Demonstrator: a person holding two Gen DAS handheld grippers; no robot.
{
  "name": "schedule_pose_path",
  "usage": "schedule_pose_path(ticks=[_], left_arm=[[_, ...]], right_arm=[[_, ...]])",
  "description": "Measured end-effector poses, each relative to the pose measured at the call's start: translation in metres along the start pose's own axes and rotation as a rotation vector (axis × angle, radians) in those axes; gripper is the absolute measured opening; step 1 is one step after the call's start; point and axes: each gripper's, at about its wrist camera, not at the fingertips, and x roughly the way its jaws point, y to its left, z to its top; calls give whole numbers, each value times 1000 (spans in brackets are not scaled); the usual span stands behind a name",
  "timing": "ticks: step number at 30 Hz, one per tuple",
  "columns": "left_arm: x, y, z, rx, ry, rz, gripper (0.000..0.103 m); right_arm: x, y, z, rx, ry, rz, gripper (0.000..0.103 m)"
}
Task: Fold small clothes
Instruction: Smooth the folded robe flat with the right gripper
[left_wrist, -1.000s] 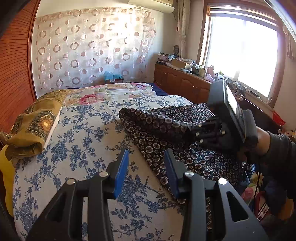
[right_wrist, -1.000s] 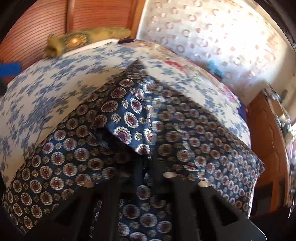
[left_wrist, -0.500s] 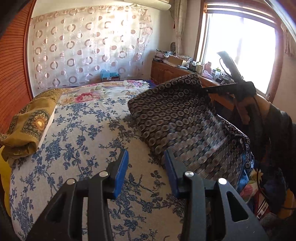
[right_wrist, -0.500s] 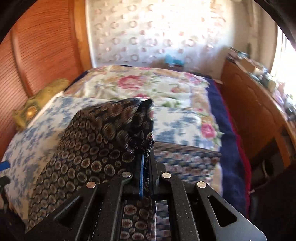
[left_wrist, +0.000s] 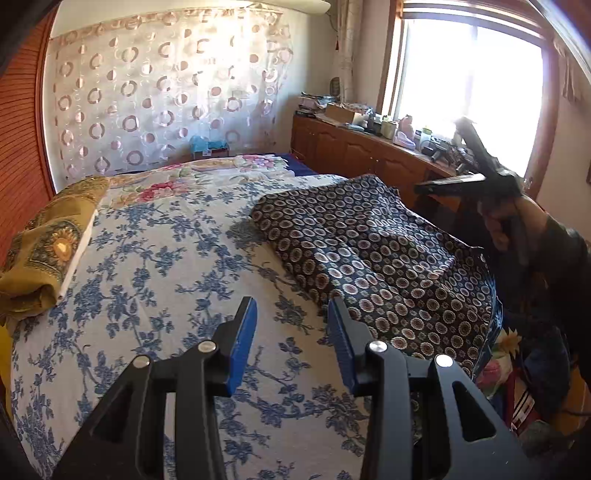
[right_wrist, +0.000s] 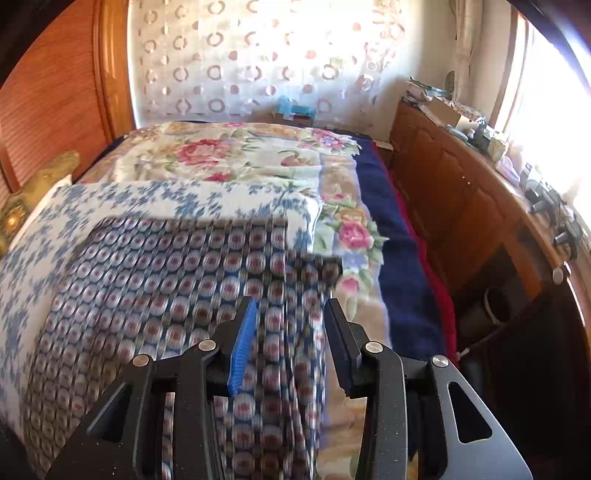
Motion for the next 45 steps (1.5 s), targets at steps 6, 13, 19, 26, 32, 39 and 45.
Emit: schedule_pose_path(ticks=[6,13,19,26,32,39,45], left_arm=[[9,-16,1,26,18,-20,39],[20,-35,2,54,39,-40,39],[31,-43,0,71,70,-49,39],[35,-48,-3,75,83,-53,39],[37,-52,-8,79,93,-62,39],[37,-58,-11,91,99,-72,39],[39,-64,-22,89,133,-92,39]], right_arm=[[-19,-1,-58,-11,22,75,38],[-31,3,-91,-18,26,98,38],[-26,4,-100,-39,29,92,6],[-51,-6,-110,-14,-54,71,0],[-58,-16,-123,16,-36,37,0],[-56,-16,-130,41,-33,28,1],[-67,-13,-139,95,-48,35,51]])
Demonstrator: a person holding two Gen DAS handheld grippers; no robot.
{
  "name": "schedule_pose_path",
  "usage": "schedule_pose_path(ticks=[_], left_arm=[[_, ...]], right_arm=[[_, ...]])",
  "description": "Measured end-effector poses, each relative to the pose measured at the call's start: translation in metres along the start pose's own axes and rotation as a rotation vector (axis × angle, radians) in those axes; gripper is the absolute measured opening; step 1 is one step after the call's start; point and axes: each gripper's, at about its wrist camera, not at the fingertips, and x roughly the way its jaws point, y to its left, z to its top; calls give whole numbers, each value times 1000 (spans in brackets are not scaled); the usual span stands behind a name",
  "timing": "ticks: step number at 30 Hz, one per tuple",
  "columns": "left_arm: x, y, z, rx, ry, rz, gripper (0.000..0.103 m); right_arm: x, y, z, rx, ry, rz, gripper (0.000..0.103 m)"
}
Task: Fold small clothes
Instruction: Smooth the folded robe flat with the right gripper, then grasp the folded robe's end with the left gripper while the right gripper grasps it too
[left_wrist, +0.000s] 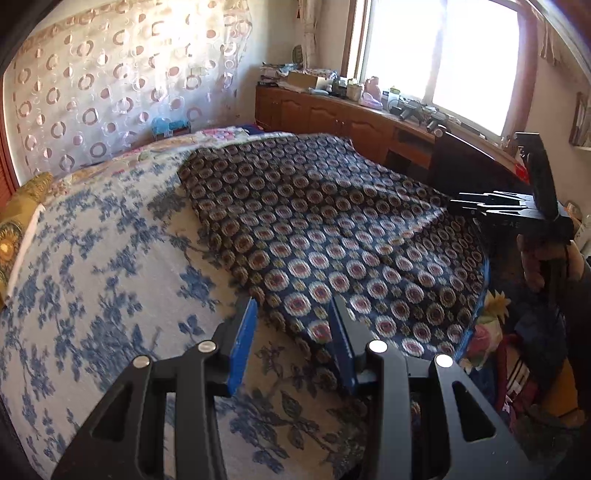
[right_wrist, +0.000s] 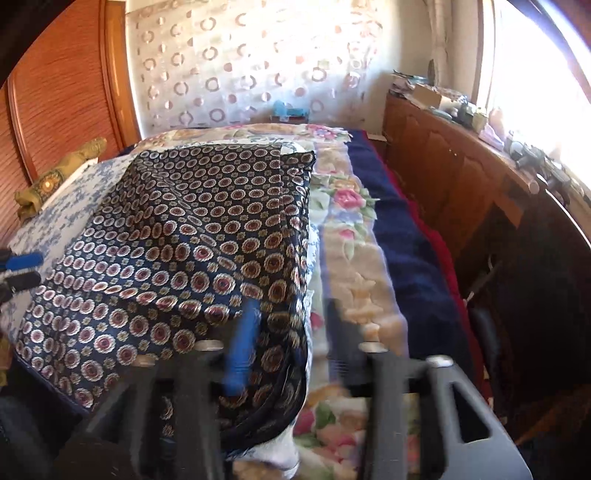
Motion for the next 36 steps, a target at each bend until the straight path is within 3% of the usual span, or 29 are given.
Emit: schedule_pose_path(ticks=[10,18,21,22,25,28,31,36], left_arm=[[7,-21,-25,22,90,-54,39],[4,-23,-32,-21,66,-39,40],[4,-21,-30,-36,72,-79,39],[4,-21,-30,-37,73,-94,34],[4,-21,-30,-36,74,-113,4],[0,-17,-26,-55,57,-141,0],[-10,-16,-13,-65,19,-176,0],[-22,-17,18,-48,-41,-207,0]], right_arm=[[-1,7,-36,22,49,14,52],[-1,12,-41,22,38,19,52],[-2,13,-42,22,33,19,52],[-2,13,-42,21,33,18,52],[-5,13,-41,14,24,13,52],[-13,17,-36,3,0,9,53],[-25,22,-30,-15,-37,22,61],[-44,46,-20,-70,-85,92,63]])
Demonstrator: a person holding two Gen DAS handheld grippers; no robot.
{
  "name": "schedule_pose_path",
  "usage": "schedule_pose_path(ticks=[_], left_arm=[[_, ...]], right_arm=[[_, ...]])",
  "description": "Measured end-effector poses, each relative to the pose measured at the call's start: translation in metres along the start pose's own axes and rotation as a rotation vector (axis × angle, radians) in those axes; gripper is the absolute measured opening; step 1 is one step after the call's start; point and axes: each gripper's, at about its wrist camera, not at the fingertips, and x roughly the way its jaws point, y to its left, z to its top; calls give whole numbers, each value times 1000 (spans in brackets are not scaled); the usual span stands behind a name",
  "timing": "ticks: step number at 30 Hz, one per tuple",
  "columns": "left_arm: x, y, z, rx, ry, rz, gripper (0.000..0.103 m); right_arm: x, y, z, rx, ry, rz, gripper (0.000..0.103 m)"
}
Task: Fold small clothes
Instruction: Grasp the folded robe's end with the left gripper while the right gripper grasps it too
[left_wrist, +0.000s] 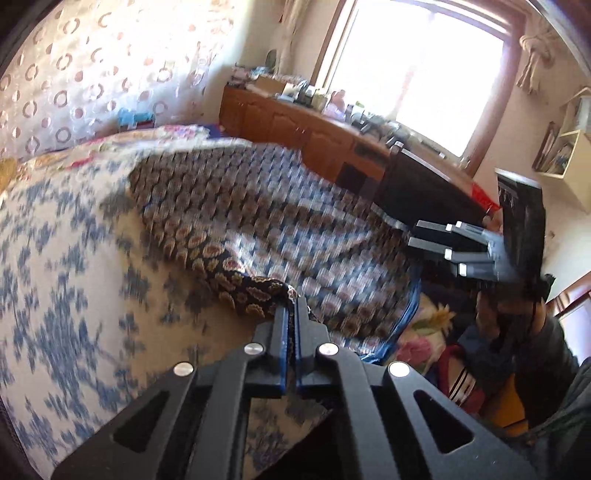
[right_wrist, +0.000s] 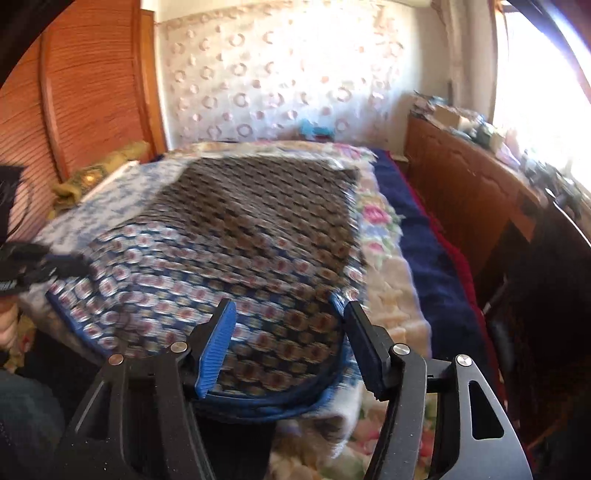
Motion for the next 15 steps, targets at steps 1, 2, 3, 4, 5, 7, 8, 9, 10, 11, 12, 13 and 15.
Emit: schedule_pose_path(ticks=[1,2,3,4,5,7,8,9,10,11,12,13,15], left_arm=[[-1,-2,7,15,-15,4,0],[0,-4,15,28,-25,8,0],[1,-5,21,31,-31,8,0],[3,-5,29,34,-38,6,0],[5,-6,33,36,-42,7,0],[10,-6,45,42,-52,16,0],[12,-5,49,42,-53,20,0],[14,-5,52,42,-55,25,0],[16,-4,55,39,-58,31,0],[18,-2,57,34,-59,34,0],[20,1,58,25,-60,34,0],[21,4,59,14,-61,35,0],[22,10,60,-3,-62,38,0]], right_arm=[[-2,5,2,-9,-5,19,63],[-4,11,4,-16,-9,38,63],[-5,16,6,-23,-13,56,63],[-7,21,8,-28,-18,75,64],[-9,26,10,-32,-22,92,64],[-12,36,13,-45,-27,120,65],[-13,42,15,-54,-32,132,65],[-14,46,16,-63,-36,143,65],[-15,49,16,-70,-37,151,66],[-15,52,17,-76,-36,161,66],[-14,56,17,-84,-34,172,66],[-13,58,16,-90,-29,180,67],[-8,66,13,-114,-10,193,67]])
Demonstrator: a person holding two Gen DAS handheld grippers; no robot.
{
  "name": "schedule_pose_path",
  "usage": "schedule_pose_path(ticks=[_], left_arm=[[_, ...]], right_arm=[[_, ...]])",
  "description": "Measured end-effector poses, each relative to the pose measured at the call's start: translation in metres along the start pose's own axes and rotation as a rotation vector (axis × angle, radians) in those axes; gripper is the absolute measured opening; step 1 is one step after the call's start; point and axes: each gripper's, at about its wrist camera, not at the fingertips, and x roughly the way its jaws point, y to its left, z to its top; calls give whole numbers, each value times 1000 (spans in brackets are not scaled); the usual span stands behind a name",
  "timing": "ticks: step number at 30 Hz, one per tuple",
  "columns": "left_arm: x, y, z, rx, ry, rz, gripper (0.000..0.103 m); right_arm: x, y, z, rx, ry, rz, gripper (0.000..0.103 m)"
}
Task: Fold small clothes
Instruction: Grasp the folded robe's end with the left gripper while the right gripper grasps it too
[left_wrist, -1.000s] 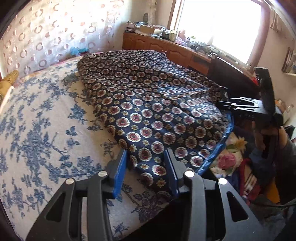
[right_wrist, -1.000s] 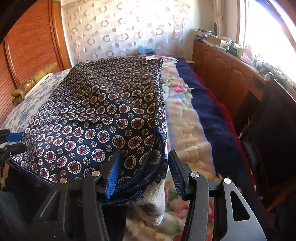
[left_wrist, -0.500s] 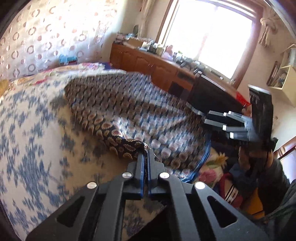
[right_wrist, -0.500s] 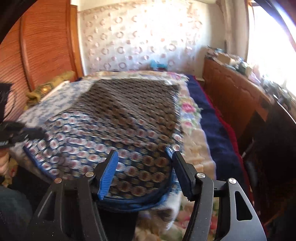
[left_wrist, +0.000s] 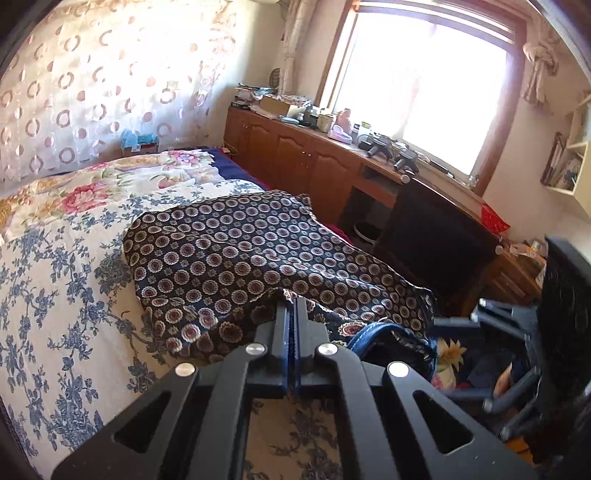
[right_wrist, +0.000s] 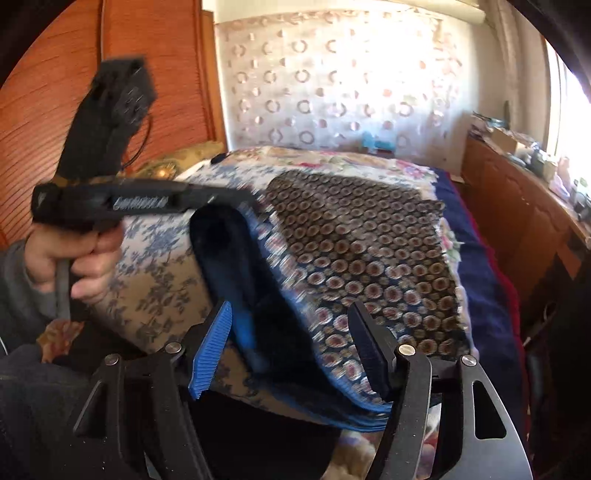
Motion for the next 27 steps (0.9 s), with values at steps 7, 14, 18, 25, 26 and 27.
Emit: schedule_pose_path(ticks=[7,14,18,25,26,27], left_arm=[[0,8,-3,-23,-10,17,0],[-2,9,-5,-26,-18,22,0],[-8,12,-5,-31,-23,28,0],[-22,26,5,-28,-48,66,6],[-23,29,7,-29,-48,72,8],[-23,33,9,-30,-45,82,12]], right_arm=[[27,6,-19,-48,91,-22,67],[42,-13,-30,-40,131,-111,67],[44,-26,-25,-44,128,-123,17],[32,-39,23,-82,-3,-144,2],[33,-41,31,-86,-16,-147,2],[35,-43,42,-96,-33,-153,2]])
